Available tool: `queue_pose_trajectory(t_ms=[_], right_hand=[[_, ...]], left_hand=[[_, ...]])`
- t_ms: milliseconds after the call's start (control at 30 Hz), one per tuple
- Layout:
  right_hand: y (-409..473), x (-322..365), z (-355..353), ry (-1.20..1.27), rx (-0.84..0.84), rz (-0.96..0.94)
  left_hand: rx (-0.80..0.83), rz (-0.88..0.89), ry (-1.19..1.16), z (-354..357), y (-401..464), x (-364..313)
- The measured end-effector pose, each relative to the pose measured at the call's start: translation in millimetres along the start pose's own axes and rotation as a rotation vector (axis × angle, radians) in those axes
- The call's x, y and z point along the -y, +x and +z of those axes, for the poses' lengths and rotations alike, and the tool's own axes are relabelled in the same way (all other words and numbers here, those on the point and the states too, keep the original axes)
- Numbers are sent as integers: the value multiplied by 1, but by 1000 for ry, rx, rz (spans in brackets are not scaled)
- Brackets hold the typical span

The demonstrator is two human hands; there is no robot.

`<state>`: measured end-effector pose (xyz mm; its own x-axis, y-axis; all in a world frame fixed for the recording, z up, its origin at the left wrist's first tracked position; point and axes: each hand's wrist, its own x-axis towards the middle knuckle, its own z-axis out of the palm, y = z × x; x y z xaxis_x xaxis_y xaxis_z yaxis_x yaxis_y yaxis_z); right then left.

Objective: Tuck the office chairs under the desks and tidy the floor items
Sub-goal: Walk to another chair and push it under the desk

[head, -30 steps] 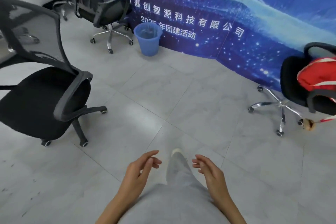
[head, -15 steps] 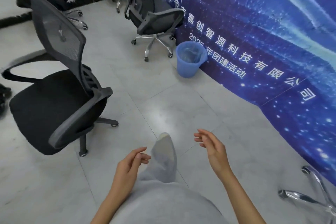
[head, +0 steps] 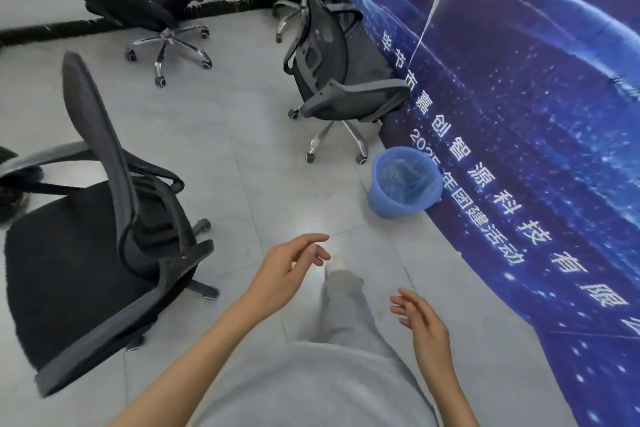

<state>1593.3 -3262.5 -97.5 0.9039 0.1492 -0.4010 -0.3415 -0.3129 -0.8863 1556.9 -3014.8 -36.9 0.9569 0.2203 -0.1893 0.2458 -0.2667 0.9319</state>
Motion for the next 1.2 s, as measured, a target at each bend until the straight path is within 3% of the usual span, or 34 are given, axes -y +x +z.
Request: queue_pose_trajectory(t_ms=[200,333,500,767,867,967,1033,1100,1200], right_hand=[[162,79,45,-134,318,-79],[254,167,99,-233,598,-168],[331,236,185,-355,905,-277],[376,298,351,-560,1294,-491],[367,330,408,-665,1437,-721],[354,357,467,-728,1544,-1170],[342,371,507,-737,1627,-1445],[327,378,547,-728,1696,-1718],[308,371,605,-755,1833,-2062]], left_hand=[[-302,-216,-64,-22,74,24],[-685,-354,-207,-44,101,28],[-1043,-467,-248,-59,131,26],[-1319,-564,-94,-142,179,28],[-1432,-555,86,-180,182,19],[-1573,-605,308,-206,179,10],[-1714,-678,329,-216,177,11],[-1793,-829,365,-219,173,22],[-1614,-1213,395,-212,167,47]])
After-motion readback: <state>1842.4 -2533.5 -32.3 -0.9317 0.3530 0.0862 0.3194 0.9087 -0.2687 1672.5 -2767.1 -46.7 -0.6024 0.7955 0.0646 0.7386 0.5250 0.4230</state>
